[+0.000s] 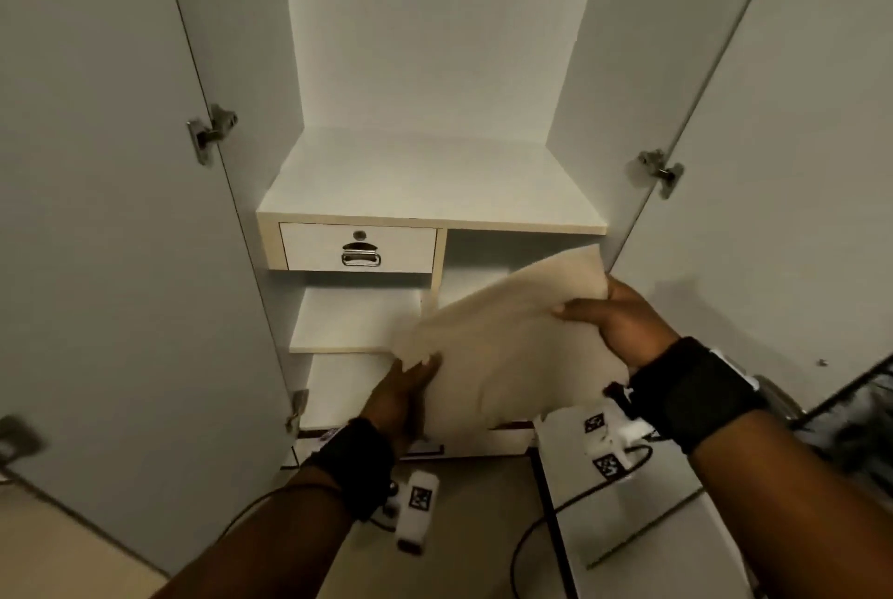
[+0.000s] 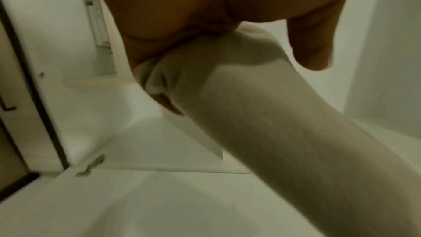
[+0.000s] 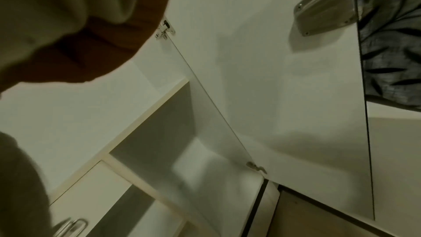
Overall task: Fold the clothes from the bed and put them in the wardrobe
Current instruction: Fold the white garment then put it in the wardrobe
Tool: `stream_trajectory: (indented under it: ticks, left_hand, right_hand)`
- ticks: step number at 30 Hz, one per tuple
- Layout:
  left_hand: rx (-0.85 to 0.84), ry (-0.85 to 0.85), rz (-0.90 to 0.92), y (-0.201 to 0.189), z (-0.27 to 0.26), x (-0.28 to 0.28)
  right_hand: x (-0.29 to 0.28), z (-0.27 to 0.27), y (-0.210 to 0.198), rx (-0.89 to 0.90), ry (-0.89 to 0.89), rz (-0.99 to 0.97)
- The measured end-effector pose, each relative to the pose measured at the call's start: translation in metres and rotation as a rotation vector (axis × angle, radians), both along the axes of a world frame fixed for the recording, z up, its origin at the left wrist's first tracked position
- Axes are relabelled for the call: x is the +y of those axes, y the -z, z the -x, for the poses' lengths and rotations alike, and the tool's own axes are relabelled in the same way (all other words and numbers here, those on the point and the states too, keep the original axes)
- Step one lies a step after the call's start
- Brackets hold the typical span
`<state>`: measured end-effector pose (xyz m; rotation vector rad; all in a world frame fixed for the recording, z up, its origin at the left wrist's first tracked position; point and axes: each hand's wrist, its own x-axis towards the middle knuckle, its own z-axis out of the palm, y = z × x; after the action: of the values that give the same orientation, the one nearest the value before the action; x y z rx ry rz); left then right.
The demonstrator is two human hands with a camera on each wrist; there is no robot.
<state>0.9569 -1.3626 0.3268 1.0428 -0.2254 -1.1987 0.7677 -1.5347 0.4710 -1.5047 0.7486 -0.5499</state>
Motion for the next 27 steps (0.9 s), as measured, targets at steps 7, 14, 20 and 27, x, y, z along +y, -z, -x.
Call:
stream_trajectory:
  ticks: [7,14,20,27]
  left_hand:
    - [-0.414,-0.07,0.02,-0.011,-0.119,-0.05]
    - [-0.52,-0.004,-0.265,0.041,-0.176,-0.089]
    - [-0.619,-0.072,-0.649,0.146,-0.221,-0.089]
    - [-0.607,-0.261,-0.816,0.225,-0.304,-0.12]
  right_hand:
    - [-0.07,-0.056,0.03,0.159,0.106,0.069]
    - [-0.12,-0.127,0.115,0.333,0.059,-0.039]
    - [-0.144,-0.221,0.23,0.639,-0.169,-0.081]
    - [-0.161,-0.327,0.35,0.66,-0.214,-0.139]
